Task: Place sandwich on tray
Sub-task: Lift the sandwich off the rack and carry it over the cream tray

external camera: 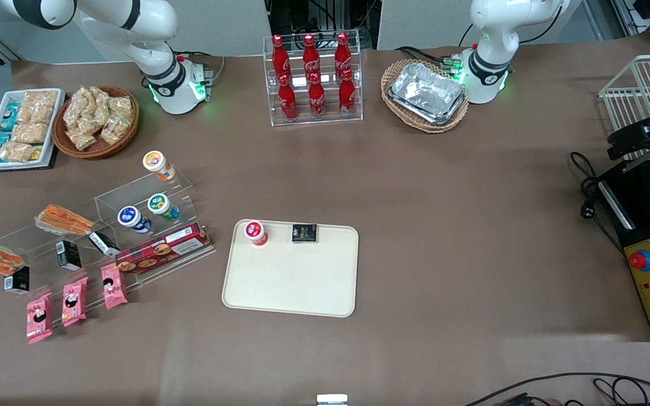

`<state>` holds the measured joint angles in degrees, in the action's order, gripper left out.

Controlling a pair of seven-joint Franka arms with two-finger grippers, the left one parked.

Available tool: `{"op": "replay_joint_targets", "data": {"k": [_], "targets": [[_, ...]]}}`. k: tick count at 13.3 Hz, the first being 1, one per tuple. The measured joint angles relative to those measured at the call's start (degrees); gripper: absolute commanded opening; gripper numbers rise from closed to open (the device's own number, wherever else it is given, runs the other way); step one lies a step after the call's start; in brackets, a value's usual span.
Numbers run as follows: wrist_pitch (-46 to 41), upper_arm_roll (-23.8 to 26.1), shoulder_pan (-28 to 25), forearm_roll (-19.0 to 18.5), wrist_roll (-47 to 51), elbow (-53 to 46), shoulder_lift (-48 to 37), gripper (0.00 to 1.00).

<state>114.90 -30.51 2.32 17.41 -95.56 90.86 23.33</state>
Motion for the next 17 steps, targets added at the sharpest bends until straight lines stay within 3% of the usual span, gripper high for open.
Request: {"op": "replay_joint_targets", "data": {"k": [5,17], "targets": [[-5.79,0.3,-5.23,0.06,4.46,-5.28,-2.86,0.09],[-3.18,1.05,-36.72,0.11,33.84,-5.19,0.05,0.12]]}}
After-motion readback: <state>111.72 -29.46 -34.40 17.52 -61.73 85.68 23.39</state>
